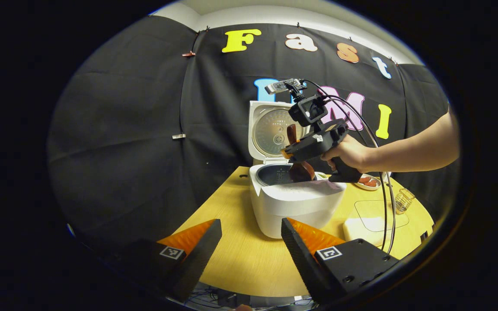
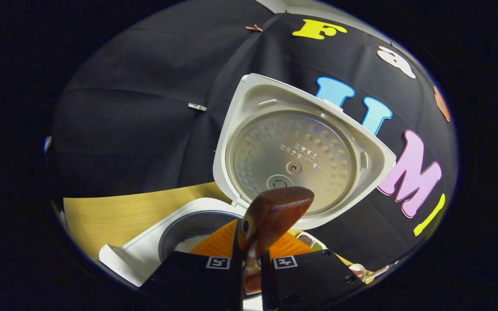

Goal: Close the left gripper, press the button to open the rice cooker; take a wooden spoon from the chopstick holder with the right hand, scoop a spoonful of rice and pour it into the rice cooker, then put the wooden spoon back into the chopstick holder.

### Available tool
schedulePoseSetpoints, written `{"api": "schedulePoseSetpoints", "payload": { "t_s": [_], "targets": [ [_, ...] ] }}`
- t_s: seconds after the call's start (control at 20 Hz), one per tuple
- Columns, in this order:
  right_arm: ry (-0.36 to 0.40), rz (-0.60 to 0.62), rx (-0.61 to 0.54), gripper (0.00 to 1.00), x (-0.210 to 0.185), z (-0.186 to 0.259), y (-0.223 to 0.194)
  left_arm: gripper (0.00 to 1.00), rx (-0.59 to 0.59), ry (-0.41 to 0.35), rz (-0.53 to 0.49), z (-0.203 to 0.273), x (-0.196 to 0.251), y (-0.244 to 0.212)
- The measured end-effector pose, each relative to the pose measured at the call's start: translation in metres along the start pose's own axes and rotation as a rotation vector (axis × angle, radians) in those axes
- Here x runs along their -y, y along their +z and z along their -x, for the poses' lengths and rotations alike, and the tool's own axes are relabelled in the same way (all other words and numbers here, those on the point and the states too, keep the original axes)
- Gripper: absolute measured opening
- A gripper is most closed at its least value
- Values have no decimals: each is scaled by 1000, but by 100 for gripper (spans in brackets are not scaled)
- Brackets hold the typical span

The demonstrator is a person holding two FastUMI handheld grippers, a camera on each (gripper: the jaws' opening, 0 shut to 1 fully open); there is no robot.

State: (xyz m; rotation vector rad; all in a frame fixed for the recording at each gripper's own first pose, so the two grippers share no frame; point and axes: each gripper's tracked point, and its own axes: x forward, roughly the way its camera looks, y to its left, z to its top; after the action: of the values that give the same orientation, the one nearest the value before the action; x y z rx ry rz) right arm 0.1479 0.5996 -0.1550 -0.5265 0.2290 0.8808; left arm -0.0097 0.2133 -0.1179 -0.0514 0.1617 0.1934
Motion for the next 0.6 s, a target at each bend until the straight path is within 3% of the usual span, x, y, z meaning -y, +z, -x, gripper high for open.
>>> {"api": "schedulePoseSetpoints", "payload": {
  "t_s": [0.2, 0.25, 0.6],
  "targets": [
    [-14, -273, 18, 17, 25, 13, 18, 96, 2, 7, 0, 2, 2, 1],
    [-20, -325, 25, 21, 36, 19, 23, 96, -1, 6, 4, 2, 4, 1],
    [-56, -554, 58, 21, 122, 76, 19, 96, 10, -4, 12, 4, 33, 13]
  ]
}}
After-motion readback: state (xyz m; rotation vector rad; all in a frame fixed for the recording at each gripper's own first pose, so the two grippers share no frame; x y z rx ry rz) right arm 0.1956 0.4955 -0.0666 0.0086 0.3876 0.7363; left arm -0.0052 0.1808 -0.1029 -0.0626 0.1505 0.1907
